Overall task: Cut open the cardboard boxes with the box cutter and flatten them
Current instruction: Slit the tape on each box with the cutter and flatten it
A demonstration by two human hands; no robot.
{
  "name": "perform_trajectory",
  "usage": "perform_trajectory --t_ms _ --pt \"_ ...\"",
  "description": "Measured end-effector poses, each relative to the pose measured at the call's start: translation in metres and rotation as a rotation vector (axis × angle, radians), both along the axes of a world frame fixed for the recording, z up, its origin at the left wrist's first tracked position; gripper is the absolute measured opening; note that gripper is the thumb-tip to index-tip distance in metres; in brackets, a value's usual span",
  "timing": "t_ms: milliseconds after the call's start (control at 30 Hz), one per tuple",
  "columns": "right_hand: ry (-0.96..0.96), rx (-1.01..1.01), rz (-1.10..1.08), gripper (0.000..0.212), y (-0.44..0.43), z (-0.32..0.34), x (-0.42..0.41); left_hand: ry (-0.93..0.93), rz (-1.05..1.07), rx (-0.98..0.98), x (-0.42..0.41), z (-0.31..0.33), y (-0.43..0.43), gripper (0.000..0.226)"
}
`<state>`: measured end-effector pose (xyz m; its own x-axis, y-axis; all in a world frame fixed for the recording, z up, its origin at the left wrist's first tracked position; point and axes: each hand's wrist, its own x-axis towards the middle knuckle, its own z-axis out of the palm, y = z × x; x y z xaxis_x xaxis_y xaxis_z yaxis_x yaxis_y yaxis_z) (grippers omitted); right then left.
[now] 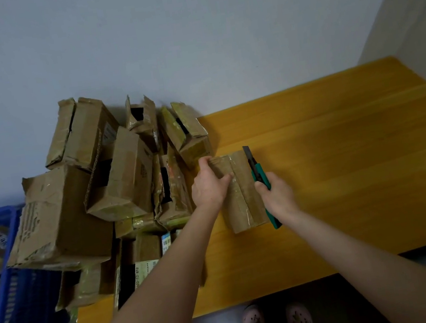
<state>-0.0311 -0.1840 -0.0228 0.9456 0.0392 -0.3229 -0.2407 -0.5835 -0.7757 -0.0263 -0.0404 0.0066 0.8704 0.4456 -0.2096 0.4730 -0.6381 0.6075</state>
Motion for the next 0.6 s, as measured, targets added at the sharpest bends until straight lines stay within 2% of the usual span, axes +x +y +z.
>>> perform_trajectory --t_ms 300,500,600 --pt "0.033 0.163 -0.015 0.03 0.021 0.011 0.004 -0.126 0.037 0.057 0.001 0.01 0.011 0.055" --pt "-0.169 -0.065 0.111 0.026 0.008 0.016 -0.004 -0.107 0.073 0.023 0.002 0.006 0.011 0.053" --pt "-0.223 -0.212 0.218 0.035 0.002 0.023 -0.013 -0.095 0.069 0.012 0.002 0.006 0.01 0.054"
